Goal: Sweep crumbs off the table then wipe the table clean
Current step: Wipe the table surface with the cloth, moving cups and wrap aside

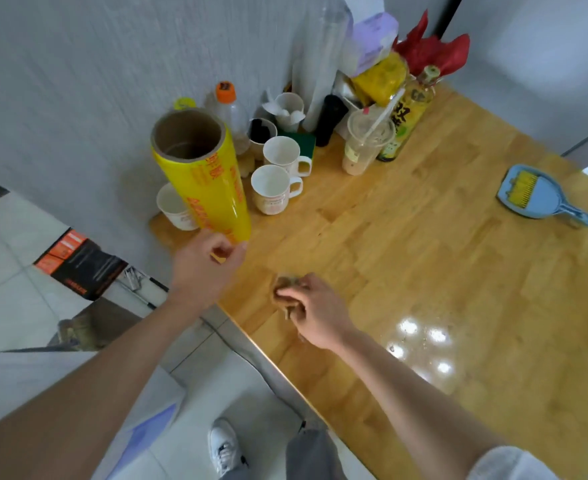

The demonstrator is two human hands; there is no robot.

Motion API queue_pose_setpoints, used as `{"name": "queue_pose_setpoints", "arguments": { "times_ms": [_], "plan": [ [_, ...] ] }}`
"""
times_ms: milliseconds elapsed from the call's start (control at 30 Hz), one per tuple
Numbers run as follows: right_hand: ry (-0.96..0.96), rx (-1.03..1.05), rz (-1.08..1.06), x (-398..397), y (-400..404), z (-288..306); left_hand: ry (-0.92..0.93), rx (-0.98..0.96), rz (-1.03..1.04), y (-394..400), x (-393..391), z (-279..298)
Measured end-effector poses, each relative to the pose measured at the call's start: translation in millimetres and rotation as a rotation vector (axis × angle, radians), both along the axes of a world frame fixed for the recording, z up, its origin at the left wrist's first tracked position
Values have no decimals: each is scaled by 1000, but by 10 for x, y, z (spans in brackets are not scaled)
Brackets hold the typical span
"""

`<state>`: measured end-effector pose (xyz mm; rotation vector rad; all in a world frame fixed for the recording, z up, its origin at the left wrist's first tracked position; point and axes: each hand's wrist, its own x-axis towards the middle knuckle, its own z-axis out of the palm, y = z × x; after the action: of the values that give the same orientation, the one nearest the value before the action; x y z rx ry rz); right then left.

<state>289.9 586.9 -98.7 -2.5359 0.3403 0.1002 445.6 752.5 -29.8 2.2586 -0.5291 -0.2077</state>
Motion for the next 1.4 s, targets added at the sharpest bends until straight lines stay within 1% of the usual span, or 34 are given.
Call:
{"name": "queue_pose_setpoints", "arguments": {
  "times_ms": [33, 67, 100, 133, 233, 267, 300, 333, 367, 467, 500, 533, 567, 600, 633, 700, 733, 767, 833, 900, 933, 967, 1000, 1100, 1133, 1167, 1300, 1400],
  "plan": [
    [18, 14, 89, -28, 69, 26, 9, -44, 72, 121, 23, 27],
    [36, 24, 102, -60, 16, 35, 41, -112, 134, 181, 40, 72],
    [46, 30, 48, -63, -91, 34, 73, -198, 175, 223, 69, 141],
    [55, 36, -60, -34, -243, 6, 78, -263, 189, 251, 132, 204],
    [79, 130, -584, 139, -629, 23, 45, -306, 143, 169, 373, 368],
    [79, 147, -699, 229, -620, 9, 55, -324, 111, 127, 456, 399],
    [72, 128, -714, 341, -509, -7, 69, -342, 78, 87, 528, 407],
    [59, 107, -656, 439, -334, -13, 83, -348, 51, 35, 572, 398],
    [39, 92, -531, 540, -76, -10, 92, -350, 31, 11, 612, 369],
    [53, 68, -13, 620, 561, 44, 99, -362, 69, -78, 635, 346],
    [62, 80, 73, 615, 568, 64, 96, -367, 82, -117, 643, 363],
    [56, 71, 76, 635, 466, 57, 91, -364, 87, -142, 663, 384],
    [37, 44, 29, 647, 317, 7, 82, -357, 86, -144, 685, 397],
    [30, 24, -77, 674, 143, -29, 68, -355, 78, -128, 700, 417],
    [20, 23, -228, 706, -43, -49, 59, -362, 65, -96, 709, 429],
    [25, 83, -527, 779, -310, -74, 61, -382, 57, 15, 692, 491],
    [49, 79, -623, 851, -321, -70, 70, -401, 52, 85, 705, 525],
    [73, 44, -654, 939, -248, -69, 85, -428, 43, 163, 719, 563],
    [49, 10, -563, 1102, 51, -21, 115, -491, 16, 294, 782, 683],
    [13, 3, -295, 1201, 363, -23, 113, -519, 6, 383, 882, 802],
    [29, -19, -164, 1206, 428, -30, 107, -520, -2, 393, 925, 859],
    [36, -40, -92, 1232, 402, -58, 103, -519, -13, 397, 969, 910],
    [38, -63, -98, 1256, 316, -73, 100, -519, -30, 398, 1008, 948],
    [49, -158, -310, 1345, 161, -107, 94, -498, -63, 417, 1081, 1017],
    [56, -192, -346, 1390, 229, -117, 90, -498, -68, 408, 1086, 1025],
    [49, -210, -339, 1450, 329, -133, 79, -501, -74, 389, 1084, 1034],
    [-4, -165, -130, 1484, 733, -127, 59, -526, -69, 202, 1110, 1087],
    [-1, -112, 161, 1135, 824, -32, 60, -571, -94, 22, 1145, 1125]
  ]
}}
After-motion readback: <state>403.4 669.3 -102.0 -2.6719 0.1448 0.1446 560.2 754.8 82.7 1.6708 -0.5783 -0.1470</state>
